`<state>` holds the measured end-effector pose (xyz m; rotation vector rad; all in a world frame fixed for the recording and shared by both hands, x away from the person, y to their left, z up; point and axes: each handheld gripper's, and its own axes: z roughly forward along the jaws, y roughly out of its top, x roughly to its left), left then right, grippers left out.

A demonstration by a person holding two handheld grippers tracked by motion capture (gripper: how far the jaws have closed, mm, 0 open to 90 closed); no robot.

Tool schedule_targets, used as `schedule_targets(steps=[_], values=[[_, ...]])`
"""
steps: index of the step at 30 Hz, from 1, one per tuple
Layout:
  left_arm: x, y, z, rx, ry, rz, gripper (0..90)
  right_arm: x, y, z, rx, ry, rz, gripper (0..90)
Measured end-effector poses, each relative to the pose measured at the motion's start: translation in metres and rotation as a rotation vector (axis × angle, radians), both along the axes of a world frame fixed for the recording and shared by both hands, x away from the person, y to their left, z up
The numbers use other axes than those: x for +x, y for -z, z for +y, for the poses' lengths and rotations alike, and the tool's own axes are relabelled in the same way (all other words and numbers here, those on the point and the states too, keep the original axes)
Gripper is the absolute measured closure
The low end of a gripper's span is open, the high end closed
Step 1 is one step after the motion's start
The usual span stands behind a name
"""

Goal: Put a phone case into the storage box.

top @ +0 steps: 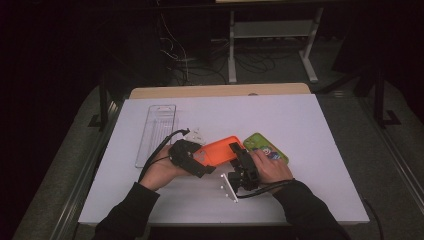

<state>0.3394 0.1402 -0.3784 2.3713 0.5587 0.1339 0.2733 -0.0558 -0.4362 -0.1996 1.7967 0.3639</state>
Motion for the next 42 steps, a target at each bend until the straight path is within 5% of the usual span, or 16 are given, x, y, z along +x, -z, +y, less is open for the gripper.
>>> schedule_targets(steps=[17, 42], values=[[0.0006, -0.0003, 0.0008, 0.001, -0.002, -0.001, 15.7, -0.0045, 0.0024, 0.0018, -0.018, -0.029, 0.002, 68.7], [0.0014, 0.002, 0.0006, -0.002, 0.006, 0.013, 14.3, -0.0069, 0.0018, 0.003, -0.04, -0.038, 0.006, 78.2]])
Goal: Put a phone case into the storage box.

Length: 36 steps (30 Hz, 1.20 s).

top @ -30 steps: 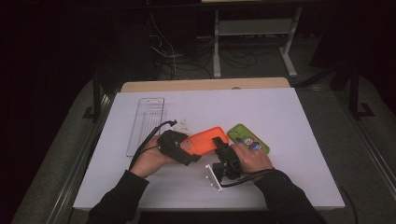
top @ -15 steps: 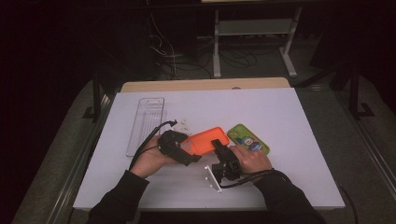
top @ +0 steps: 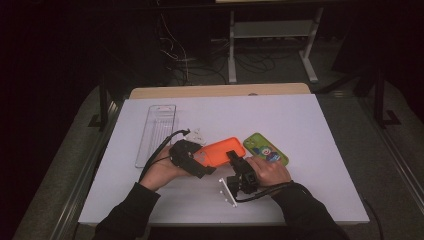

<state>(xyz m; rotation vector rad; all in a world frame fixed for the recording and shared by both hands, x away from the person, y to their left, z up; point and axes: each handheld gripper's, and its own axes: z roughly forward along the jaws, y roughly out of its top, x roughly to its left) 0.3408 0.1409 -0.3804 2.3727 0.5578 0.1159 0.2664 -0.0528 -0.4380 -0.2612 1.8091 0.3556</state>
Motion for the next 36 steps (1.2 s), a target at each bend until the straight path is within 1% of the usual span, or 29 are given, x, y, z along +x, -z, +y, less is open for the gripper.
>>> schedule_targets(steps=[1, 2, 5, 7, 8, 9, 10, 11, 12, 14, 15, 16, 17, 20, 21, 22, 23, 24, 25, 27, 28, 29, 30, 31, 32, 34, 36], values=[[-0.001, 0.0, 0.0, -0.013, -0.009, -0.005, 14.0, 0.0, 0.0, 0.0, -0.001, -0.001, -0.002, 78.2], [0.0, 0.0, 0.001, -0.012, -0.008, -0.012, 13.4, 0.0, -0.001, 0.0, -0.001, -0.002, -0.003, 78.2], [-0.001, -0.001, 0.0, -0.025, -0.015, -0.008, 9.1, -0.001, -0.001, 0.0, 0.006, -0.005, -0.008, 78.2], [-0.001, -0.003, 0.001, -0.028, -0.003, -0.001, 5.0, -0.001, -0.001, -0.001, 0.006, -0.004, -0.009, 78.2], [-0.002, -0.003, 0.002, -0.032, -0.006, -0.001, 2.7, 0.0, -0.001, -0.001, 0.008, -0.001, -0.008, 78.2], [-0.002, -0.004, 0.003, -0.039, -0.012, 0.0, 1.6, 0.0, -0.001, -0.002, 0.007, 0.003, -0.005, 78.2], [-0.001, -0.005, 0.005, -0.037, -0.003, -0.007, 1.4, 0.001, -0.002, -0.002, 0.005, 0.007, -0.006, 78.2], [-0.001, -0.005, 0.005, -0.05, -0.009, 0.002, 0.1, 0.001, -0.003, -0.004, -0.001, 0.012, -0.008, 78.2], [-0.001, -0.006, 0.007, -0.045, -0.006, 0.0, 0.0, 0.002, -0.004, -0.006, 0.011, 0.021, -0.003, 78.2], [-0.002, -0.006, 0.009, -0.072, -0.021, 0.008, 0.0, 0.003, -0.004, -0.007, 0.013, 0.023, -0.002, 78.2], [0.0, -0.007, 0.012, -0.059, -0.005, -0.005, 0.0, 0.004, -0.004, -0.009, 0.019, 0.025, -0.016, 78.2], [0.0, -0.008, 0.013, -0.061, -0.01, 0.001, 0.0, 0.004, -0.004, -0.01, 0.028, 0.029, -0.016, 78.2], [0.0, -0.008, 0.014, -0.066, -0.014, 0.001, 0.0, 0.005, -0.005, -0.012, -0.001, 0.029, -0.007, 78.2], [0.0, -0.008, 0.017, -0.074, -0.017, 0.01, 0.0, 0.006, -0.006, -0.016, 0.01, 0.045, 0.007, 78.1], [0.001, -0.008, 0.018, -0.065, -0.008, 0.008, 0.0, 0.006, -0.006, -0.017, 0.015, 0.056, 0.018, 78.1], [0.001, -0.008, 0.019, -0.06, -0.001, 0.01, 0.0, 0.007, -0.007, -0.018, 0.016, 0.058, 0.017, 78.1], [-0.001, -0.007, 0.019, -0.063, -0.007, 0.009, 0.0, 0.007, -0.007, -0.019, 0.021, 0.061, 0.019, 78.2], [0.0, -0.007, 0.02, -0.048, 0.002, -0.006, 0.0, 0.008, -0.008, -0.02, 0.02, 0.061, 0.016, 78.1], [0.001, -0.007, 0.022, -0.028, 0.011, -0.013, 0.0, 0.008, -0.008, -0.021, 0.024, 0.062, 0.024, 78.2], [0.001, -0.007, 0.023, -0.029, -0.004, -0.008, 0.0, 0.009, -0.008, -0.022, 0.032, 0.067, 0.029, 78.1], [0.002, -0.007, 0.024, -0.017, 0.005, -0.015, 0.0, 0.009, -0.008, -0.022, 0.044, 0.067, 0.032, 78.2], [0.001, -0.006, 0.024, -0.03, -0.004, -0.008, 0.0, 0.01, -0.008, -0.023, 0.046, 0.069, 0.042, 78.1], [0.002, -0.006, 0.025, -0.009, 0.005, -0.01, 0.0, 0.01, -0.009, -0.023, 0.042, 0.068, 0.048, 78.1], [0.002, -0.006, 0.025, -0.007, 0.0, -0.005, 0.0, 0.011, -0.009, -0.024, 0.054, 0.068, 0.05, 78.1], [0.002, -0.005, 0.025, 0.003, -0.001, -0.014, 0.0, 0.011, -0.009, -0.025, 0.067, 0.071, 0.051, 78.1], [0.003, -0.004, 0.025, 0.014, -0.008, -0.025, 0.0, 0.012, -0.01, -0.026, 0.08, 0.076, 0.067, 78.1], [0.002, -0.003, 0.024, 0.013, -0.016, -0.03, 0.0, 0.012, -0.011, -0.028, 0.103, 0.09, 0.084, 78.1]])
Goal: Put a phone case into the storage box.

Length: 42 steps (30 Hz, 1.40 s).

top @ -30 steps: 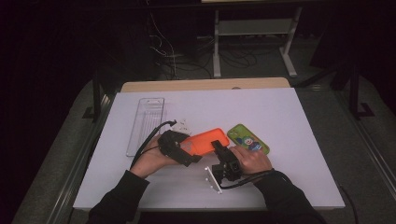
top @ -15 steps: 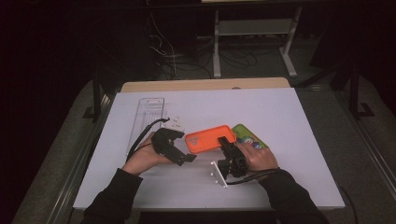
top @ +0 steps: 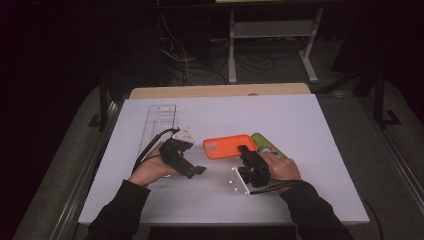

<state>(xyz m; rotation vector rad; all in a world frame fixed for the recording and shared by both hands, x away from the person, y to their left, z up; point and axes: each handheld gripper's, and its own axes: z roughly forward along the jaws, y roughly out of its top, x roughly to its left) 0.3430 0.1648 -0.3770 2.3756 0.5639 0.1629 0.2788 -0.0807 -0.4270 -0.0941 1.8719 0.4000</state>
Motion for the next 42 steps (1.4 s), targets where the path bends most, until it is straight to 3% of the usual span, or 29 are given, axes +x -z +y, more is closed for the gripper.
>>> schedule_targets(steps=[5, 6, 9, 11, 16, 18, 23, 27, 29, 35, 42], values=[[-0.001, 0.0, -0.001, -0.021, -0.013, 0.013, 0.0, 0.0, -0.004, -0.004, 0.079, 0.033, 0.08, 78.1], [-0.001, 0.0, -0.002, -0.02, -0.014, 0.008, 0.0, 0.002, -0.005, -0.005, 0.08, 0.023, 0.071, 78.1], [-0.001, -0.001, -0.002, -0.014, 0.0, -0.015, 0.0, 0.004, -0.007, -0.007, 0.112, 0.039, 0.112, 78.1], [-0.002, 0.0, -0.004, -0.037, -0.014, -0.01, 0.0, 0.004, -0.008, -0.007, 0.144, 0.042, 0.133, 78.1], [-0.003, 0.0, -0.004, -0.04, -0.011, -0.015, 0.0, 0.005, -0.012, -0.009, 0.18, 0.06, 0.167, 78.1], [-0.002, -0.001, -0.004, -0.039, -0.006, -0.019, 0.0, 0.006, -0.013, -0.008, 0.225, 0.059, 0.183, 78.1], [-0.002, -0.001, -0.004, -0.04, -0.013, -0.022, 0.0, 0.008, -0.016, -0.01, 0.276, 0.075, 0.24, 78.1], [-0.001, -0.002, -0.002, -0.027, -0.003, -0.024, 0.0, 0.009, -0.018, -0.012, 0.366, 0.102, 0.309, 78.2], [-0.001, -0.001, -0.003, -0.054, -0.018, -0.02, 0.0, 0.01, -0.02, -0.013, 0.383, 0.107, 0.327, 78.1], [-0.001, -0.003, -0.002, -0.057, -0.017, -0.026, 0.0, 0.015, -0.023, -0.018, 0.451, 0.111, 0.39, 78.2], [-0.001, -0.002, -0.002, -0.057, -0.028, -0.016, 0.0, 0.019, -0.026, -0.022, 0.588, 0.123, 0.498, 78.2]])
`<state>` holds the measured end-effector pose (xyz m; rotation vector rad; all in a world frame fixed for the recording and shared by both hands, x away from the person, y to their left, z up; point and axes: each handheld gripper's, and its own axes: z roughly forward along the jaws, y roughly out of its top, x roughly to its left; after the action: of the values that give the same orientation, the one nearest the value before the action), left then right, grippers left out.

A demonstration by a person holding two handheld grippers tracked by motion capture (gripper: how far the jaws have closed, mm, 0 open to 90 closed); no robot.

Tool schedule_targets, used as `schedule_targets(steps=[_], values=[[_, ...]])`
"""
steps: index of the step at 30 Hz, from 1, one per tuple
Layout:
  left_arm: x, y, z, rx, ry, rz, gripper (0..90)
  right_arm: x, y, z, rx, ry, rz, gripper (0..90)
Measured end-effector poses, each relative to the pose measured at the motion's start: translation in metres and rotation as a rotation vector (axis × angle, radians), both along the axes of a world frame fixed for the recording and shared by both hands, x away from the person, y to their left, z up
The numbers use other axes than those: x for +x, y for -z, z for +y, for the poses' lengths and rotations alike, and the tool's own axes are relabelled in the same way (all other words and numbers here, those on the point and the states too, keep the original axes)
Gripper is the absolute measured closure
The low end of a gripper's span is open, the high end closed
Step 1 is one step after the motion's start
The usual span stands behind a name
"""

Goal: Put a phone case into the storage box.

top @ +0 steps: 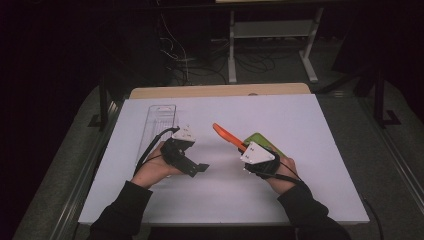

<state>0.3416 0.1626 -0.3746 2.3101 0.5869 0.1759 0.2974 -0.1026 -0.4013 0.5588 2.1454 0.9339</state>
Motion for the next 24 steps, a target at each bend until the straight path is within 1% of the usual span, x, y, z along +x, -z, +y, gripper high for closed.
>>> schedule_targets(steps=[2, 4, 6, 8, 9, 11, 15, 16, 19, 20, 21, 22, 24], values=[[0.0, 0.0, 0.0, 0.001, -0.003, -0.001, 0.0, 0.001, -0.001, -0.001, 0.03, 0.003, 0.023, 78.2], [0.0, 0.0, 0.0, 0.0, -0.007, -0.002, 0.0, 0.003, -0.001, -0.002, 0.073, 0.008, 0.053, 78.2], [0.0, 0.0, 0.0, -0.009, -0.012, 0.001, 0.0, 0.004, -0.002, -0.004, 0.094, 0.008, 0.079, 78.2], [0.0, 0.0, 0.0, -0.003, -0.009, -0.006, 0.0, 0.006, -0.002, -0.007, 0.13, 0.011, 0.107, 78.1], [0.0, 0.0, 0.0, -0.005, -0.009, -0.006, 0.0, 0.007, -0.002, -0.007, 0.156, 0.021, 0.134, 78.2], [0.0, 0.0, 0.0, -0.015, -0.016, -0.006, 0.0, 0.009, -0.003, -0.01, 0.202, 0.021, 0.165, 78.2], [0.001, 0.0, 0.0, -0.024, -0.021, -0.007, 0.0, 0.013, -0.004, -0.015, 0.266, 0.028, 0.213, 78.3], [0.001, 0.0, 0.001, -0.02, -0.017, -0.008, 0.0, 0.013, -0.004, -0.017, 0.287, 0.033, 0.231, 78.2], [0.001, 0.0, 0.001, -0.018, -0.02, -0.012, 0.0, 0.017, -0.003, -0.021, 0.328, 0.037, 0.277, 78.3], [0.001, 0.0, 0.001, -0.019, -0.021, -0.011, 0.0, 0.018, -0.002, -0.022, 0.35, 0.038, 0.291, 78.2], [0.001, 0.0, 0.001, -0.019, -0.021, -0.012, 0.0, 0.018, -0.002, -0.023, 0.369, 0.041, 0.303, 78.3], [0.001, 0.0, 0.001, -0.015, -0.018, -0.015, 0.0, 0.019, -0.002, -0.025, 0.374, 0.04, 0.309, 78.3], [0.002, 0.0, 0.002, -0.012, -0.021, -0.012, 0.0, 0.02, -0.002, -0.027, 0.4, 0.045, 0.326, 78.3]])
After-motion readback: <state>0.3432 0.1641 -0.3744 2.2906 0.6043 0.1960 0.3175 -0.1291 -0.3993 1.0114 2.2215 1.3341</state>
